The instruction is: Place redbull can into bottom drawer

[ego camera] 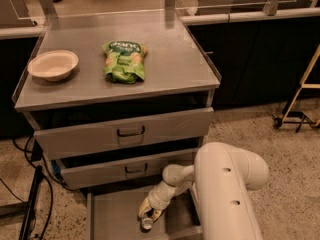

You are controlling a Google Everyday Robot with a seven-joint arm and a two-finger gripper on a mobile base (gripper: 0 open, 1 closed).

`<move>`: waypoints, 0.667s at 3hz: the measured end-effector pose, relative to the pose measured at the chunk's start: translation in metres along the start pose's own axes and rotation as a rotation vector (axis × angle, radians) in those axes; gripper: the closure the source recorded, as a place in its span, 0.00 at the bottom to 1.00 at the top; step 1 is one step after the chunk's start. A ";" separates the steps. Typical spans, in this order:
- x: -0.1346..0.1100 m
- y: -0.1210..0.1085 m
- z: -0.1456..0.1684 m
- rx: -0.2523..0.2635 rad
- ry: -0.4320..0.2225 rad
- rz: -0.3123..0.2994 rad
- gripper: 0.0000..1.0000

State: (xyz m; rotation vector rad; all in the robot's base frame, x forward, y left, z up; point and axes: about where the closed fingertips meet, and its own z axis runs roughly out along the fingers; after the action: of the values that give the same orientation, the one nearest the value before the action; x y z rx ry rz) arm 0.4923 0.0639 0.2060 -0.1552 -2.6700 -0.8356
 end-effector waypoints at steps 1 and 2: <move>-0.011 -0.012 0.007 -0.003 -0.024 0.038 1.00; -0.024 -0.018 0.010 -0.006 -0.049 0.062 1.00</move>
Offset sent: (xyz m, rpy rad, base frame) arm 0.0374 -0.0168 -0.0362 -0.0340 -0.0260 -0.1250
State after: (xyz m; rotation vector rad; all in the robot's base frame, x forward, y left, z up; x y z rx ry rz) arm 0.5085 0.0549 0.1799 -0.2616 -2.6930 -0.8310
